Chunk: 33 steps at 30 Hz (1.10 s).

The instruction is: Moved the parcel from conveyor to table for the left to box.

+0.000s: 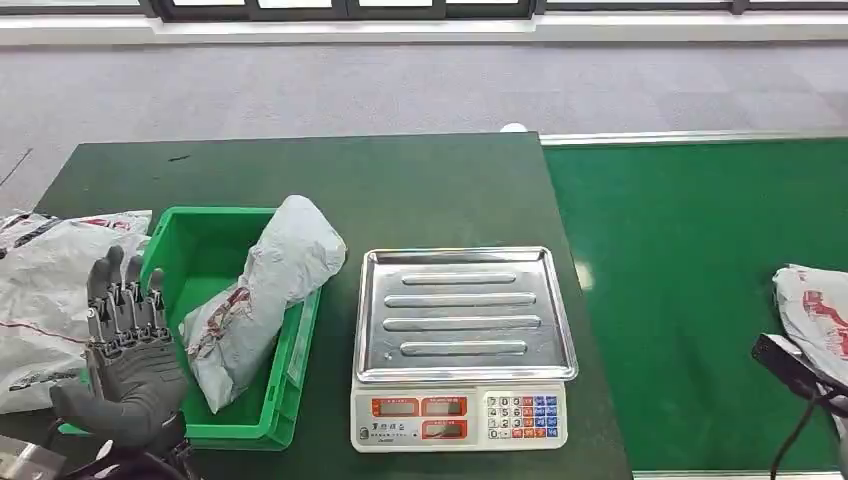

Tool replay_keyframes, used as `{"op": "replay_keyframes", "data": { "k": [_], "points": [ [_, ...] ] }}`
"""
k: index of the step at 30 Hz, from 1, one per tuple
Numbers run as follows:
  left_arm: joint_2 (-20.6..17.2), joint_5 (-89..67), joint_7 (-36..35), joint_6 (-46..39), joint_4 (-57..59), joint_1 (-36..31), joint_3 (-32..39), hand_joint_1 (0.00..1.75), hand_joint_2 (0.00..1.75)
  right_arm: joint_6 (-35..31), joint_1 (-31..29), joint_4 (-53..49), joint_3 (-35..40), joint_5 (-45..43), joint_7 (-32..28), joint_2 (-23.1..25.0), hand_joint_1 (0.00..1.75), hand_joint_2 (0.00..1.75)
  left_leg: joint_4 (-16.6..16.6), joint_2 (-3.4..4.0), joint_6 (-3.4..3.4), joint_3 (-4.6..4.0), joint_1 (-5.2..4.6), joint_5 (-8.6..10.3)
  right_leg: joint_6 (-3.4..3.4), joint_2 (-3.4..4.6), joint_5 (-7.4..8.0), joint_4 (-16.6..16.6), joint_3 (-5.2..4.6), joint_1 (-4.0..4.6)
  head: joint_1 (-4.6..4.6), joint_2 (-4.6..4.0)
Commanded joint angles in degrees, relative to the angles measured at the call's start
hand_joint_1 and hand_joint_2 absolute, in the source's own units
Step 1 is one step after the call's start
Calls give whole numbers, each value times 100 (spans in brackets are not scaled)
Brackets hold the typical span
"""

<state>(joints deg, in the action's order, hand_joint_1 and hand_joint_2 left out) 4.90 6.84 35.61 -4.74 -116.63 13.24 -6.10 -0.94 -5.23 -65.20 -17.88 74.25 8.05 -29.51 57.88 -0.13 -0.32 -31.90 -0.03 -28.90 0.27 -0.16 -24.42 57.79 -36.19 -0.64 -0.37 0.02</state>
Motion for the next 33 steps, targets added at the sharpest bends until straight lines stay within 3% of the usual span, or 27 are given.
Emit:
{"op": "replay_keyframes", "data": {
  "k": [1,5,20,28,33],
  "points": [
    [-33,150,-152,-157,360,-184,252,0,0,-169,-834,1018,577,25,59,208,0,175,-20,22,-4,22,6,7,-3,21,16,-25,19,6,-2,0],
    [6,81,-208,-123,355,-161,304,0,0,-277,-1104,1258,730,118,100,267,0,175,-23,41,-4,26,5,9,-2,41,23,-29,19,5,0,0],
    [84,-70,-286,26,380,-271,331,0,0,-162,-1439,1832,973,70,-26,235,0,175,-7,7,2,12,4,7,0,7,8,-9,14,4,-2,0],
    [146,-112,-425,52,447,-345,324,0,0,569,-1700,2903,1092,-255,32,-228,0,175,-21,-3,1,20,4,17,1,-6,18,-27,28,4,0,0],
    [147,-112,-425,52,449,-338,322,0,0,566,-1688,2913,1078,-271,17,-246,0,175,-6,-10,4,10,1,8,2,-13,6,-8,15,1,-2,0]
  ]
}}
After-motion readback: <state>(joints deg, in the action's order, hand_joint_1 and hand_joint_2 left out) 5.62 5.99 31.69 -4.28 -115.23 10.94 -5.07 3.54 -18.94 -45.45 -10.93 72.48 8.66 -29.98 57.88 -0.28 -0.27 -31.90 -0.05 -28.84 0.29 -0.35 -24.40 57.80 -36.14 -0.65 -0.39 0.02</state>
